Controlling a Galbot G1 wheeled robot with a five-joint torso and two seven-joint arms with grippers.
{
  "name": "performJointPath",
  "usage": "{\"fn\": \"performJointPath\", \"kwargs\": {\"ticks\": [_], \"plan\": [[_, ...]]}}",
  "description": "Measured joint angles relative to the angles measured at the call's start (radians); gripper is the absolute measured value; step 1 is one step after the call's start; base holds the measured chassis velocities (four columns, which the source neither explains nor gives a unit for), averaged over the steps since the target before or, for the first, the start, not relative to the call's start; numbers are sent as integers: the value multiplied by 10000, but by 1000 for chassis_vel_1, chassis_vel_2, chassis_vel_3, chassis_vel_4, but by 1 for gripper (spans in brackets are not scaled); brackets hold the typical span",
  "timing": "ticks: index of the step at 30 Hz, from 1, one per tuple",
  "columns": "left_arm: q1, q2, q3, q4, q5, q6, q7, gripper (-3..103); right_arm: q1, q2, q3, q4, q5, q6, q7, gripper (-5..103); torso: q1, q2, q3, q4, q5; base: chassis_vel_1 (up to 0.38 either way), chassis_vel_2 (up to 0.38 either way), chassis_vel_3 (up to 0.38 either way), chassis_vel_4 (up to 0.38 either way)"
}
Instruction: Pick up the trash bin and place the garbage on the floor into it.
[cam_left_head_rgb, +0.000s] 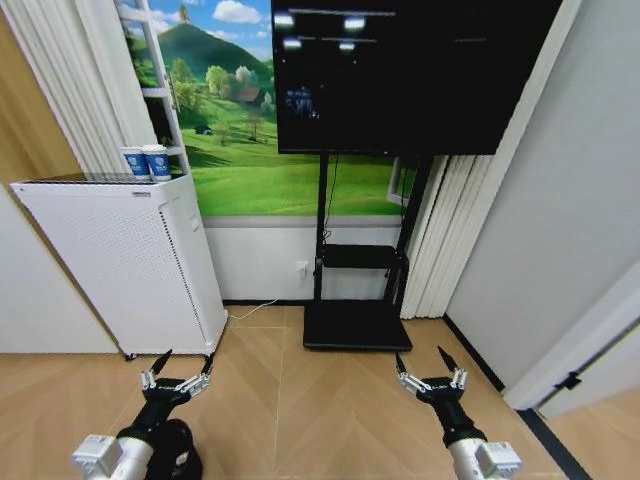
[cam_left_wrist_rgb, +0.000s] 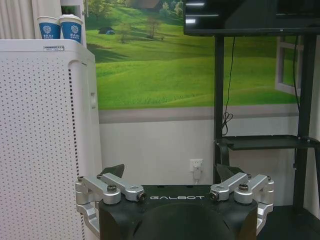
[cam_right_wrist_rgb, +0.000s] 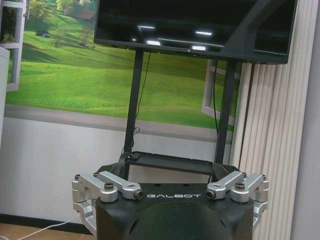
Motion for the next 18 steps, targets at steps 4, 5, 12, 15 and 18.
{"fn": "performJointPath", "kwargs": {"ticks": [4,5,12,15,18], "plan": [[0,0,0,0,0,0,0,100,1,0,0,-1,0,0,0,100,-1,-9,-3,2,14,248,-249,-252,244],[0,0,0,1,0,0,0,100,1,0,0,0,0,0,0,100,-2,-11,-5,3,-2,271,-286,-259,251],[0,-2,0,1,0,0,0,100,0,-2,2,0,0,0,0,100,-9,-21,-11,2,1,330,-314,-344,305],[0,-1,0,1,0,-1,2,100,0,0,0,-2,0,0,0,100,-11,-24,-14,1,-2,410,-318,-409,287],[2,-2,-1,-2,0,-1,5,100,-1,-1,1,-2,0,0,0,100,-15,-26,-17,2,16,465,-269,-465,237]]}}
